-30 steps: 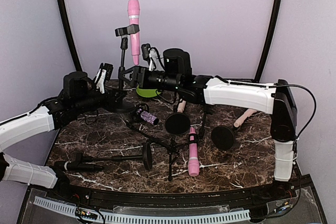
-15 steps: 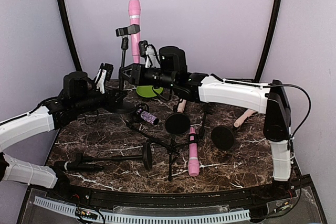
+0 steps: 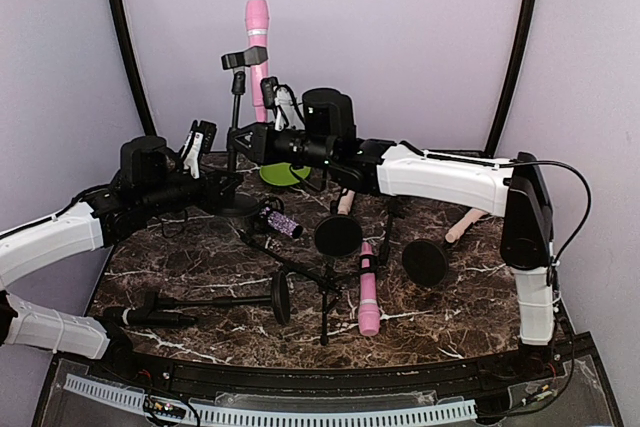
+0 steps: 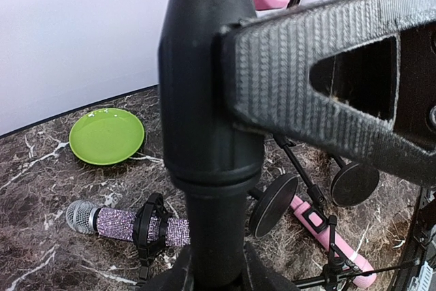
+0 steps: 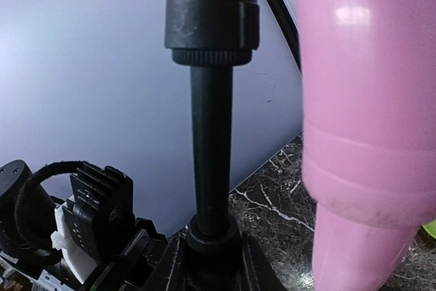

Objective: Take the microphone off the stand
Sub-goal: Unscrew the knob on the stand of the microphone stand.

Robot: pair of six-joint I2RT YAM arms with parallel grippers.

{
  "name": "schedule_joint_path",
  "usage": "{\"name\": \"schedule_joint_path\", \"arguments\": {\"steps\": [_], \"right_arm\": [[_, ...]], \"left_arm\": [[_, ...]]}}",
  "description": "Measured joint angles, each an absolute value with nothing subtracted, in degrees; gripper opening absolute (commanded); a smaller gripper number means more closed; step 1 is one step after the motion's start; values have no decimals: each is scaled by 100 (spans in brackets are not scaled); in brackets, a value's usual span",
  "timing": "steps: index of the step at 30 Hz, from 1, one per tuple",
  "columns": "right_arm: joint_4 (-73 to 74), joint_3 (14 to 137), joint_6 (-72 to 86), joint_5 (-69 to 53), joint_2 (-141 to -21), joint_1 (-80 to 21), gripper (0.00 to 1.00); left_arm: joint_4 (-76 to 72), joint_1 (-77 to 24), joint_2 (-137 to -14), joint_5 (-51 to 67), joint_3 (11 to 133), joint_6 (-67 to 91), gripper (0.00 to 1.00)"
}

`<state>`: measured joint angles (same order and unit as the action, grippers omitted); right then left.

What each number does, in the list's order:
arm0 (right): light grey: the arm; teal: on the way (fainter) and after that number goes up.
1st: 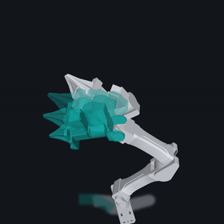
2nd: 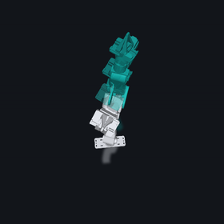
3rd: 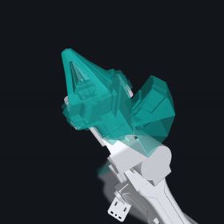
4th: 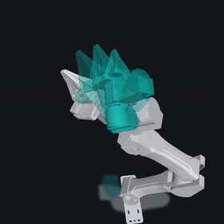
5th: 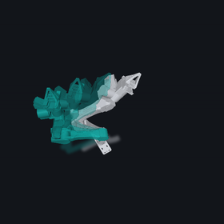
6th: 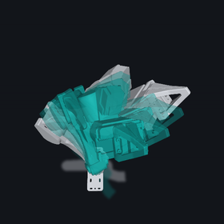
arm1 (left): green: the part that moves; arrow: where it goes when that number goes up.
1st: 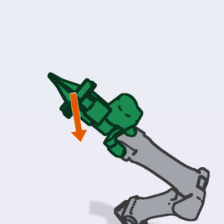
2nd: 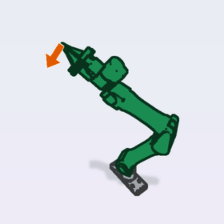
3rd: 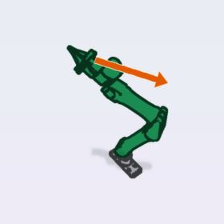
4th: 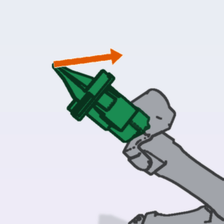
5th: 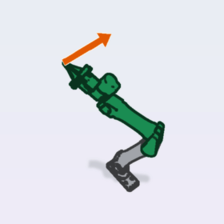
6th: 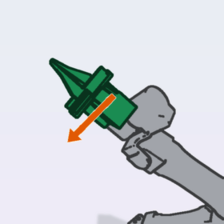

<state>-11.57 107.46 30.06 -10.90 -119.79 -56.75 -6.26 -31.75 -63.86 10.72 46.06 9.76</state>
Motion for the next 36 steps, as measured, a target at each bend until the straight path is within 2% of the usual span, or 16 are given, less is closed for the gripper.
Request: {"name": "schedule_joint_path", "arguments": {"steps": [6, 26, 29, 33, 36], "right_arm": [[-1297, 10694, 2836, -1284, -11974, -5655, 8], [-2580, 9682, 2462, -3970, -11089, -5269, 9], [-2803, 9592, 2512, -4141, -11087, -5242, 17], [-2991, 9489, 2582, -4209, -11074, -5234, 44], [-2980, 9336, 2637, -4254, -11017, -5245, 57]], "left_arm": [[-670, -3151, -6386, 1223, 4609, 1052, 0], [-1669, -3129, -6219, 3726, 4606, 1118, 0], [-1684, -3129, -6219, 3857, 4606, 1122, 0], [-1682, -3131, -6219, 3938, 4602, 1122, 0], [-1710, -3153, -6217, 3881, 4602, 1118, 0]]}}
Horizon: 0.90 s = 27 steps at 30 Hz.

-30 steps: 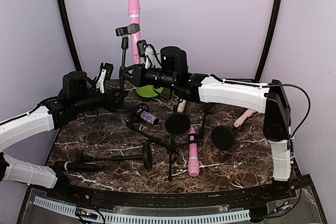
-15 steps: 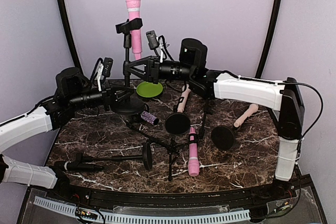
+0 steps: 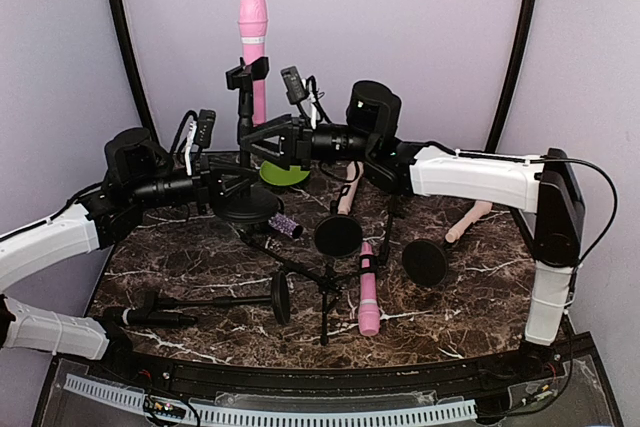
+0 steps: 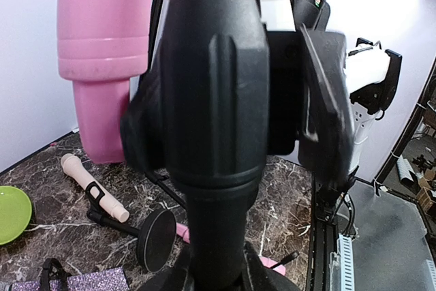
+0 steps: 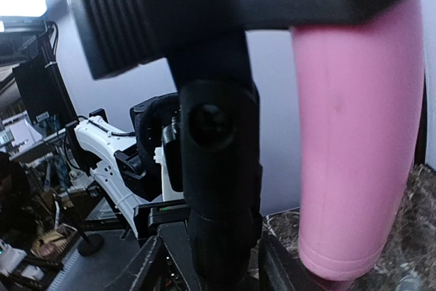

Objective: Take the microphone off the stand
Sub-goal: Unscrew the knob on the stand of the microphone stand, then adjust the microphone stand with the microphone at the center of the board.

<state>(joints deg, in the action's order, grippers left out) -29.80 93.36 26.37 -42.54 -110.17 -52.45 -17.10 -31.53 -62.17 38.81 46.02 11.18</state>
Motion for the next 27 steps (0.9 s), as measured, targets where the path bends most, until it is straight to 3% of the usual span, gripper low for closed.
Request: {"name": "schedule_joint_path", "arguments": {"steps": [13, 20, 27], "right_arm": [[-2670, 8058, 2563, -3957, -9968, -4899, 92], [-2552, 8112, 2303, -3813, -9362, -4558, 98], [-2038, 8672, 2088, -4298, -9406, -4460, 99]], "left_arm": [[-1704, -3177, -6099, 3601, 4602, 1035, 0], [-1302, -3339, -6340, 4069, 4890, 663, 0], [-878, -3553, -6523, 4447, 5113, 364, 0]]}}
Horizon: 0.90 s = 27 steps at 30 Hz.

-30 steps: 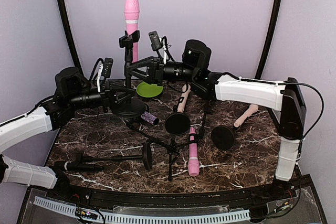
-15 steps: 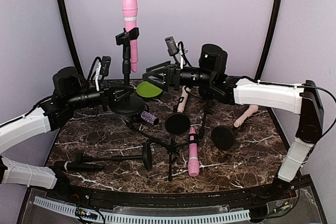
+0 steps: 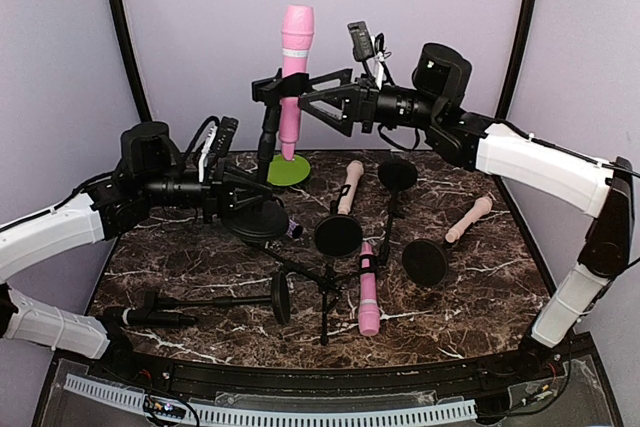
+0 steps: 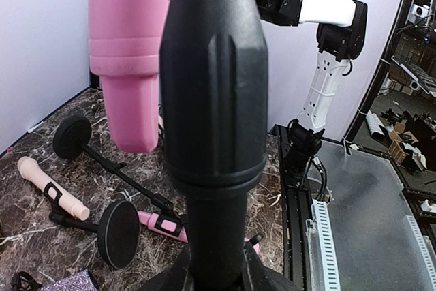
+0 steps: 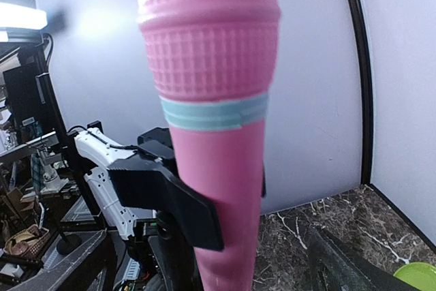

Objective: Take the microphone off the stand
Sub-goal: Adjust the microphone stand with the microphone at the center of the board.

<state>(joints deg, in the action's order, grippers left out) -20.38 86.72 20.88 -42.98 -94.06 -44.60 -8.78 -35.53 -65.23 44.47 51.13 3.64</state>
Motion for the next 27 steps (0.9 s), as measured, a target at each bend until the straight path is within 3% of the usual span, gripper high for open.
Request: {"name": "schedule_joint_path", "arguments": {"steps": [7, 16, 27], "right_arm": [[-1949, 9205, 2021, -4884, -9546, -4427, 98], [-1796, 9470, 2047, -5472, -9778, -4386, 77], [-1518, 8715, 1798, -5028, -9139, -4313, 76]], "left_arm": [[-642, -3583, -6696, 4755, 5256, 307, 0], [-556, -3603, -6698, 4683, 5256, 172, 0], [-449, -3625, -6683, 4101, 5256, 58, 0]]}}
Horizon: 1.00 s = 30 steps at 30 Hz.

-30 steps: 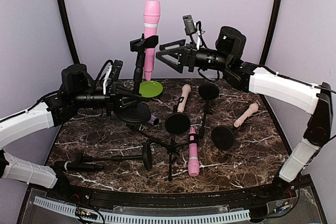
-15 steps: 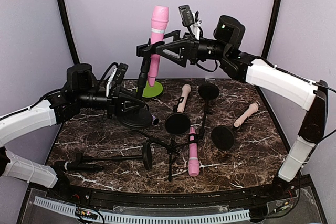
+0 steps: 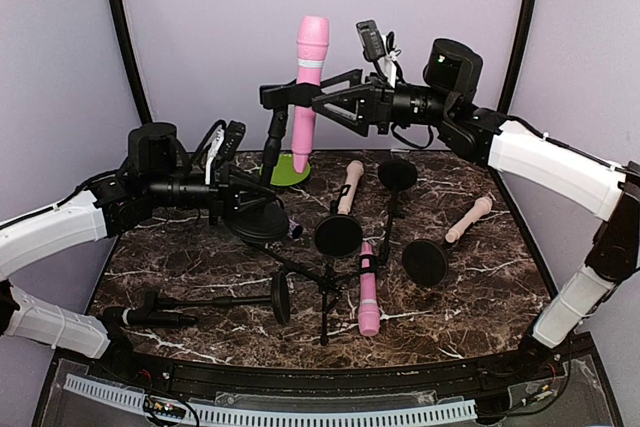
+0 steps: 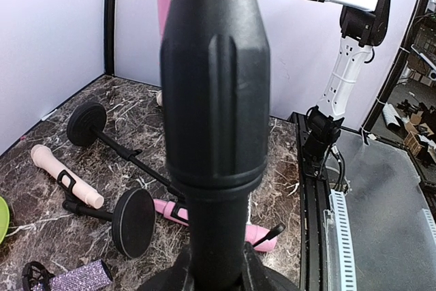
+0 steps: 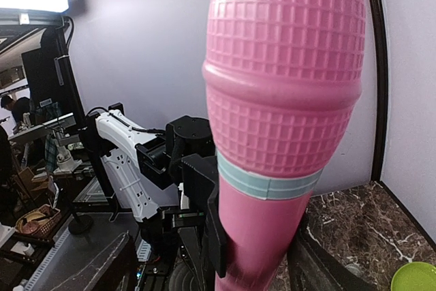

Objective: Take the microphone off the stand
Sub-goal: Adjust the microphone stand with the microphone at the center of the board.

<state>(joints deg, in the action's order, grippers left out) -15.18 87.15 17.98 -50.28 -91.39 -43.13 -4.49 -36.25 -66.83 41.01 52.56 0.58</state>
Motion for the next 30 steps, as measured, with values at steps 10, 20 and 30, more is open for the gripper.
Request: {"name": "schedule_joint_path", "arguments": {"steps": [10, 20, 30], "right_arm": [[-1227, 8680, 1494, -4344, -9183, -4348, 96], [-1201, 9070, 1549, -4805, -9657, -4348, 93], [-1581, 9159, 1804, -5194, -9655, -4348, 65]], "left_arm": [[-460, -3623, -6683, 4372, 5256, 89, 0], [-456, -3623, -6683, 4628, 5256, 123, 0], [-432, -3623, -6785, 4589, 5258, 123, 0]]}}
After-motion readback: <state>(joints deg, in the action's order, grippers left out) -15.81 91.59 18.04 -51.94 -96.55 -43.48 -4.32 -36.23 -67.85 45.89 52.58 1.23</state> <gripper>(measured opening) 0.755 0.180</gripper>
